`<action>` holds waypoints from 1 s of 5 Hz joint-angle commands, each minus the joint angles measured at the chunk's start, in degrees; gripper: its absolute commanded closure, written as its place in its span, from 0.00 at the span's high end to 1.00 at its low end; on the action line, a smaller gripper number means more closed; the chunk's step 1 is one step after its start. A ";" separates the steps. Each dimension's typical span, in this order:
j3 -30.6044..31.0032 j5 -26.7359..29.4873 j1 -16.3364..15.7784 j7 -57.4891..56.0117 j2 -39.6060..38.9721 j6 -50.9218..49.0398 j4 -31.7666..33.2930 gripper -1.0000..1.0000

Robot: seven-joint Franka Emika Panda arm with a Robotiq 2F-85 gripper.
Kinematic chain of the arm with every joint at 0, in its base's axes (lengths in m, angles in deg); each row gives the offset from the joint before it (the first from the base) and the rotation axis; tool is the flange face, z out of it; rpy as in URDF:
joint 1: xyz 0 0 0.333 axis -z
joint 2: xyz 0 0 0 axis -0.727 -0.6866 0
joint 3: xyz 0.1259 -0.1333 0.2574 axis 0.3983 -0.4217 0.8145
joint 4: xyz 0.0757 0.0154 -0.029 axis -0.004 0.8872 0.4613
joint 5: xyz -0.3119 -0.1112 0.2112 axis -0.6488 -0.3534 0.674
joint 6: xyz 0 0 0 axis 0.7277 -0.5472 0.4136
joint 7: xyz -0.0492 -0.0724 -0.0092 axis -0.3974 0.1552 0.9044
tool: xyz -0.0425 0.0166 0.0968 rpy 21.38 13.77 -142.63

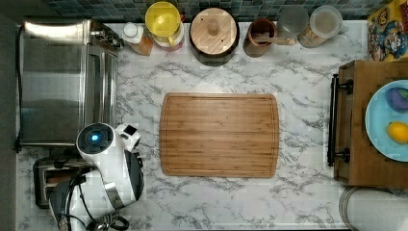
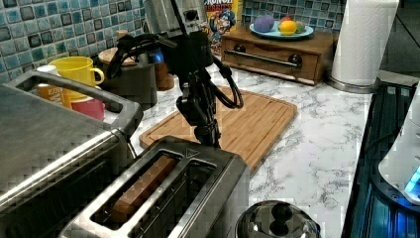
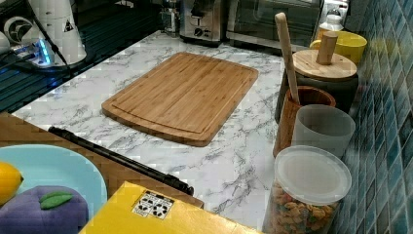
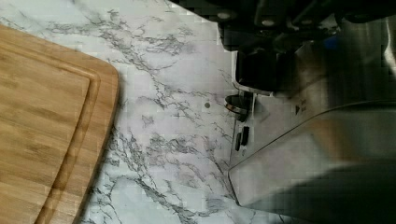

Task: Turn on the toaster.

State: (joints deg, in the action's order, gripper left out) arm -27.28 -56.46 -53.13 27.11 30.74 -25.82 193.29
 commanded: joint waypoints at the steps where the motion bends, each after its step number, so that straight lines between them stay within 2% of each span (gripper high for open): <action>1: 0.24 -4.98 -0.75 4.36 -2.37 3.99 2.94 0.00; 2: 0.39 -4.04 -0.55 5.03 -3.27 7.92 7.58 0.00; 4: -0.89 -4.95 -0.11 7.00 -7.52 7.82 8.97 0.00; 5: -0.82 -4.21 0.21 5.94 -5.44 9.04 9.24 0.00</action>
State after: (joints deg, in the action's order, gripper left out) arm -26.21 -59.60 -53.68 27.84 30.05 -21.81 194.85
